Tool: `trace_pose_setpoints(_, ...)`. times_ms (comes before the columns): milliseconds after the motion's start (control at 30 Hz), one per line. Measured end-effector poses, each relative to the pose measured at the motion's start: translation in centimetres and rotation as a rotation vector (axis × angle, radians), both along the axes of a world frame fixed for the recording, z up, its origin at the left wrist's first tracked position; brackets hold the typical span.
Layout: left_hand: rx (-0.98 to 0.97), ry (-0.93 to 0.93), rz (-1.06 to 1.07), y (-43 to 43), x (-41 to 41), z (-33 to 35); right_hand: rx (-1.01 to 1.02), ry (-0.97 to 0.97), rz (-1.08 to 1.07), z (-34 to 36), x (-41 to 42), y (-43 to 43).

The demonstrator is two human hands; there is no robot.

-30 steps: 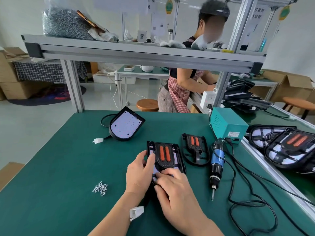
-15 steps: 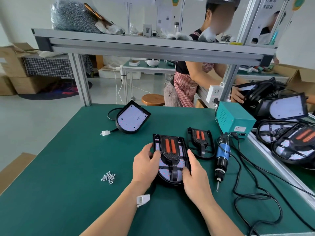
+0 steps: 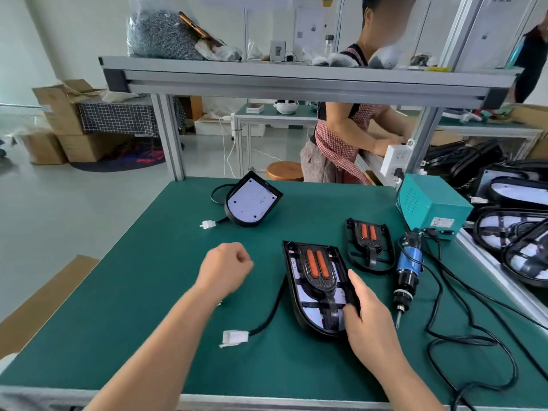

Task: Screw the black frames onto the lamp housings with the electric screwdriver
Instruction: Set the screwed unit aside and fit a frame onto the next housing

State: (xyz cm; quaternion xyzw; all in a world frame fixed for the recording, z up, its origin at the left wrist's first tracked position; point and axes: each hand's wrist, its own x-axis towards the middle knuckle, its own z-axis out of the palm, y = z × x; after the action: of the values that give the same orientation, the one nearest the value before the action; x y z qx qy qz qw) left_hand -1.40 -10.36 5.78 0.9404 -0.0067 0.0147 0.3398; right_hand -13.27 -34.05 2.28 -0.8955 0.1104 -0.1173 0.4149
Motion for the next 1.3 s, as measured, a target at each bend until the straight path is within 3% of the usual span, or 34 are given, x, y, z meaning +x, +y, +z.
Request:
trace_pose_setpoints(233, 0.260, 0.152, -0.121, 5.0, -0.8, 1.4, 0.054, 0.008, -0.019, 0.2, 0.1, 0.0)
trace_pose_setpoints(667, 0.445, 0.064, -0.142, 3.3, -1.3, 0.1, 0.078, -0.001, -0.012, 0.5, -0.1, 0.1)
trace_pose_setpoints(733, 0.377, -0.026, -0.112, 2.8, -1.7, 0.4, 0.077, 0.001, -0.008, 0.5, -0.2, 0.1)
trace_pose_setpoints(867, -0.067, -0.102, -0.062, 0.2, -3.0, 2.1, 0.109, 0.016, -0.013, 0.5, -0.1, 0.1)
trace_pose_setpoints(1000, -0.324, -0.142, -0.155, -4.3, -4.5, 3.8, 0.090, 0.013, 0.002, 0.5, 0.0, 0.3)
trace_pose_setpoints(1133, -0.400, -0.135, -0.248, -8.4, -5.0, 3.8, 0.046, -0.008, 0.012, 0.3, -0.2, 0.3)
trace_pose_setpoints(1300, -0.279, -0.234, -0.288, -10.7, -5.1, 2.0, 0.093, -0.083, 0.040, 0.1, -0.3, 0.2)
